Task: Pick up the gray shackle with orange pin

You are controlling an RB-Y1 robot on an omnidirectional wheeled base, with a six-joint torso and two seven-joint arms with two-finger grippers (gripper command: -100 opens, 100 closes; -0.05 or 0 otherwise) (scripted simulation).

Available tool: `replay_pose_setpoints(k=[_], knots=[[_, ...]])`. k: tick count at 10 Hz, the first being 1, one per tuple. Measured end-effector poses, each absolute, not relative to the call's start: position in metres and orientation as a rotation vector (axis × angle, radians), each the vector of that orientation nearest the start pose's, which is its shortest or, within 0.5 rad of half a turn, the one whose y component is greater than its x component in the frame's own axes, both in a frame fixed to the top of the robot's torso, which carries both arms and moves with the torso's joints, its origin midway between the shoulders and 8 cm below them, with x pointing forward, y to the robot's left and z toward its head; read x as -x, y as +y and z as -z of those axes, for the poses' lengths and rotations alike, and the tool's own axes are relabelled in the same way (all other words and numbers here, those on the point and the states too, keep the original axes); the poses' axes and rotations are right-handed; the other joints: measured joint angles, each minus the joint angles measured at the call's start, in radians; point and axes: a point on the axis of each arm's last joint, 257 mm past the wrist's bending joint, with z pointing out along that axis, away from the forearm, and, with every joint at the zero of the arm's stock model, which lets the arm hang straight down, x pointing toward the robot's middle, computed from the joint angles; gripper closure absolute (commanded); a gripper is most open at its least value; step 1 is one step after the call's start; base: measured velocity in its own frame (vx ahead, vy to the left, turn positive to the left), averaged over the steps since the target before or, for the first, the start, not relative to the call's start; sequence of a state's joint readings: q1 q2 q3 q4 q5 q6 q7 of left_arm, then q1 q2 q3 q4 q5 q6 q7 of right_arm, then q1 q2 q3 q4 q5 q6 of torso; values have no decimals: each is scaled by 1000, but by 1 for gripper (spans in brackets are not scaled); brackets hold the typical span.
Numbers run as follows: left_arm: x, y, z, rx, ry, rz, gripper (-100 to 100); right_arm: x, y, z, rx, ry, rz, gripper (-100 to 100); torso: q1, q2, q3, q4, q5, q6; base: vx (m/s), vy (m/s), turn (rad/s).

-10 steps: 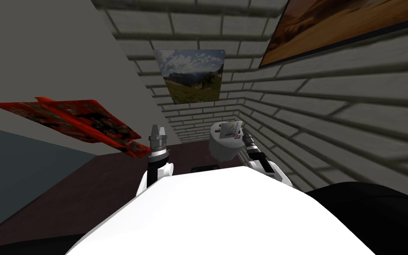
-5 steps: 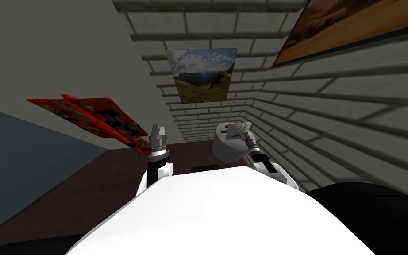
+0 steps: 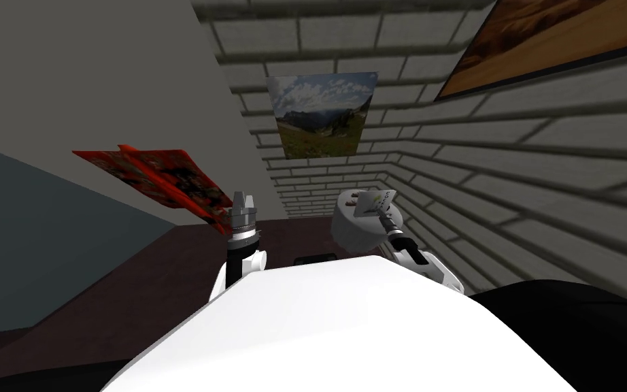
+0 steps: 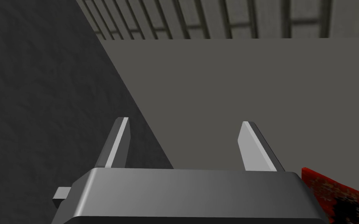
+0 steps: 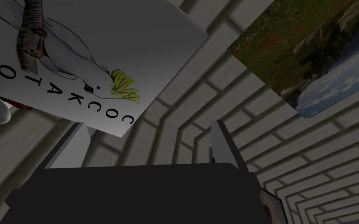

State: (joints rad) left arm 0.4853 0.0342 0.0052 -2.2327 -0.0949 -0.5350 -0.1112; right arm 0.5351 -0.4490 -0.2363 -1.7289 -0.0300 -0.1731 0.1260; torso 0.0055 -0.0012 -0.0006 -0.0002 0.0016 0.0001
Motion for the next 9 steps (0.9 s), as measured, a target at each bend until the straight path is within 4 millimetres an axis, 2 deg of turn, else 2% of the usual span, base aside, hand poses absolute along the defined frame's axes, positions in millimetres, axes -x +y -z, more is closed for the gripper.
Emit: replay_pose_setpoints(k=[3,9], knots=[[-350,265,-13,525,719,1142,0,-341,-528,285,-967,1491,-399,-100,-1,0,0,0,0,0,54,77,64],[-350,265,-13,524,719,1142,0,-315,-573,327,-1020,1585,-250,-100,-3,1,0,0,-1,1,45,37,50]])
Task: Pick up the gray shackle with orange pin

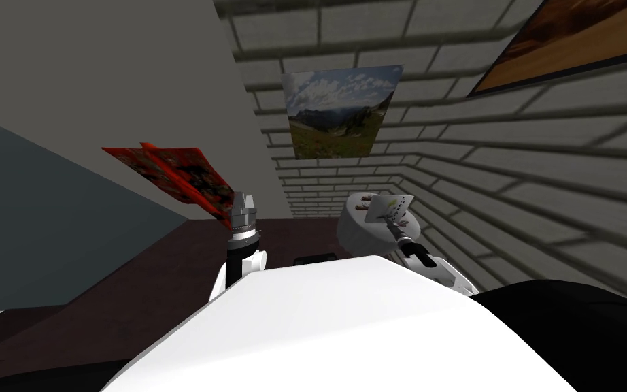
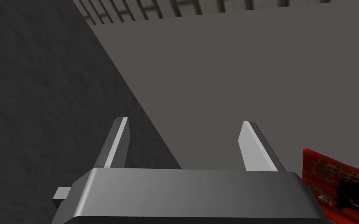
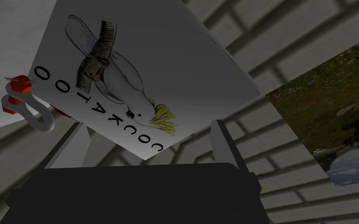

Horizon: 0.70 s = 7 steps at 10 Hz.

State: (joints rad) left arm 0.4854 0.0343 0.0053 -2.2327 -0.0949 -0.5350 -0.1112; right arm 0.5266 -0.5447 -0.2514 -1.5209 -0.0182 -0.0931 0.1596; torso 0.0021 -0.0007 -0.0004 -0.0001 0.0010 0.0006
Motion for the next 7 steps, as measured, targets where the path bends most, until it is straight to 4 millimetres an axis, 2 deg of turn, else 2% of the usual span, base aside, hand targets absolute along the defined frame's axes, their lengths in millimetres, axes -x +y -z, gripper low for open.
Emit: replay_pose_setpoints(k=[2,7], knots=[[-350,265,-13,525,719,1142,0,-304,-593,346,-1041,1634,-168,-100,0,-2,-1,0,0,0,84,36,76],[-350,265,-13,524,719,1142,0,-272,-630,374,-1081,1710,-33,-100,-3,1,1,0,-1,0,54,4,44]])
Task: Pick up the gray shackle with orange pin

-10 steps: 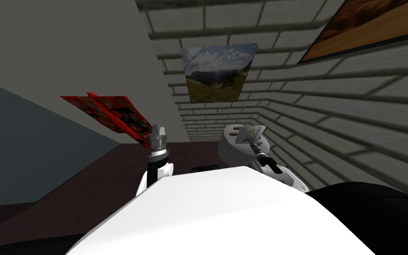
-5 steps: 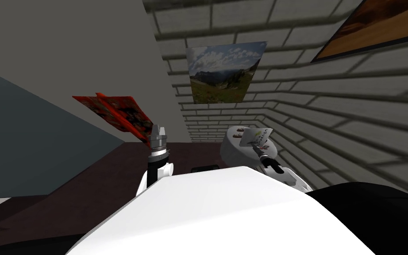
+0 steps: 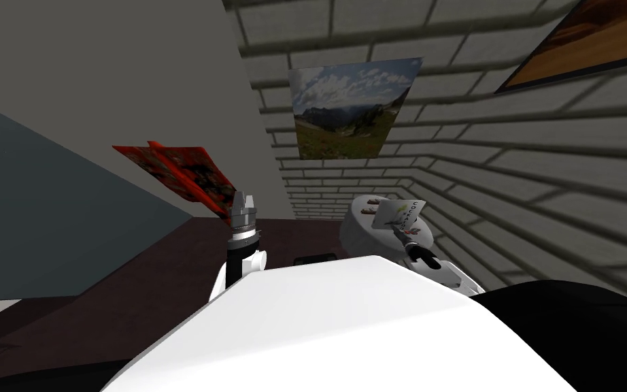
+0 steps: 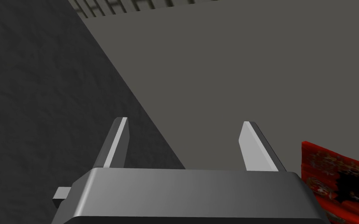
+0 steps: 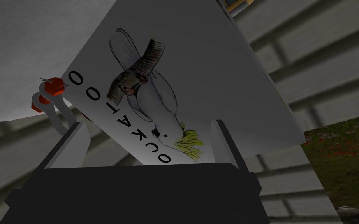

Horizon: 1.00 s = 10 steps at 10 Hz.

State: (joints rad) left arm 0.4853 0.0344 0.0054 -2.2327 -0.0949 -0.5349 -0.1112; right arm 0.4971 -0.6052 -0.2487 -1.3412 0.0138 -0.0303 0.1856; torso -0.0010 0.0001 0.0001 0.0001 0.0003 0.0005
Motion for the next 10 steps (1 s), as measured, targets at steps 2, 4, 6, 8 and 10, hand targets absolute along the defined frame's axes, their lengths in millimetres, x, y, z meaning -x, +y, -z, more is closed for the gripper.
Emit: replay_pose_setpoints(k=[2,4,6,8,10], knots=[[-350,265,-13,524,719,1142,0,-256,-648,386,-1095,1750,39,-100,-1,-2,-1,-1,0,0,75,-12,48],[-350,265,-13,524,719,1142,0,-240,-660,396,-1108,1781,99,-100,-1,-1,-1,0,0,0,68,-14,29],[-350,265,-13,524,719,1142,0,-228,-674,403,-1116,1809,151,-100,-1,-2,-1,0,0,0,63,-27,38],[-350,265,-13,524,719,1142,0,-216,-683,409,-1124,1836,203,-100,-2,0,0,0,0,0,53,-40,21],[-350,265,-13,524,719,1142,0,-205,-694,415,-1129,1860,252,-100,-3,0,0,0,-1,0,52,-47,21]])
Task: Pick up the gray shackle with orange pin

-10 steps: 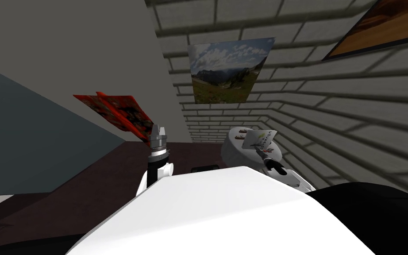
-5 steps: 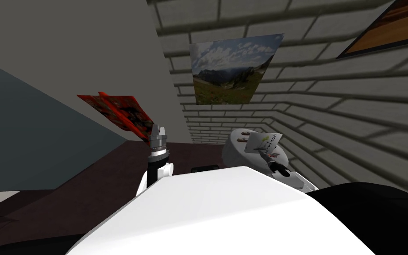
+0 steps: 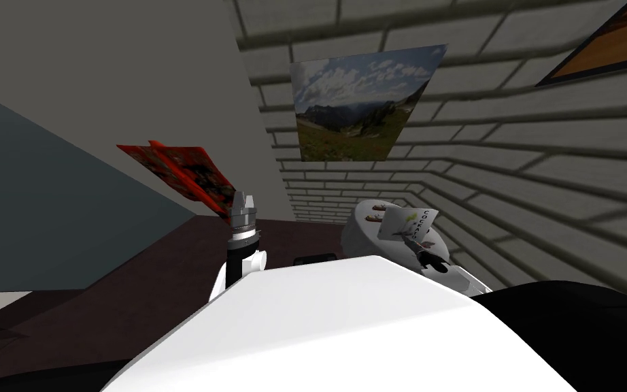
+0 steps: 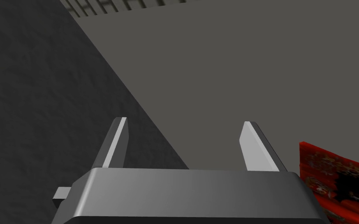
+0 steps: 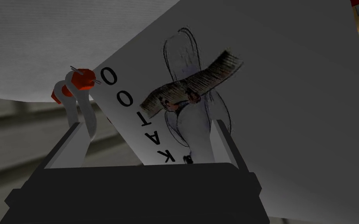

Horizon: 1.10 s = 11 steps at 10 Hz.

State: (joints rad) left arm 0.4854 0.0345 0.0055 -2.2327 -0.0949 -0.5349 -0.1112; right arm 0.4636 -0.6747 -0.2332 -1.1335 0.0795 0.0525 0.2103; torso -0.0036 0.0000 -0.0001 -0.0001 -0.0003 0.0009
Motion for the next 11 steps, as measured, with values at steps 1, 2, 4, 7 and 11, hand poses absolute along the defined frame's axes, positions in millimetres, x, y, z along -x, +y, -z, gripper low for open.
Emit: replay_pose_setpoints(k=[1,2,4,7,11], knots=[[-350,265,-13,524,719,1142,0,-198,-699,418,-1131,1876,281,-100,0,-1,0,0,0,0,51,-40,21],[-350,265,-13,524,719,1142,0,-193,-703,421,-1135,1885,300,-100,0,0,0,0,0,0,48,-56,18],[-350,265,-13,524,719,1142,0,-173,-719,433,-1140,1929,380,-100,-5,-3,-2,0,-1,0,112,-112,33],[-350,265,-13,524,719,1142,0,-144,-736,438,-1146,1983,483,-100,-3,-1,-1,0,-1,0,65,-94,5],[-350,265,-13,524,719,1142,0,-127,-745,445,-1152,2017,555,0,1,2,1,1,0,0,18,-41,-1]])
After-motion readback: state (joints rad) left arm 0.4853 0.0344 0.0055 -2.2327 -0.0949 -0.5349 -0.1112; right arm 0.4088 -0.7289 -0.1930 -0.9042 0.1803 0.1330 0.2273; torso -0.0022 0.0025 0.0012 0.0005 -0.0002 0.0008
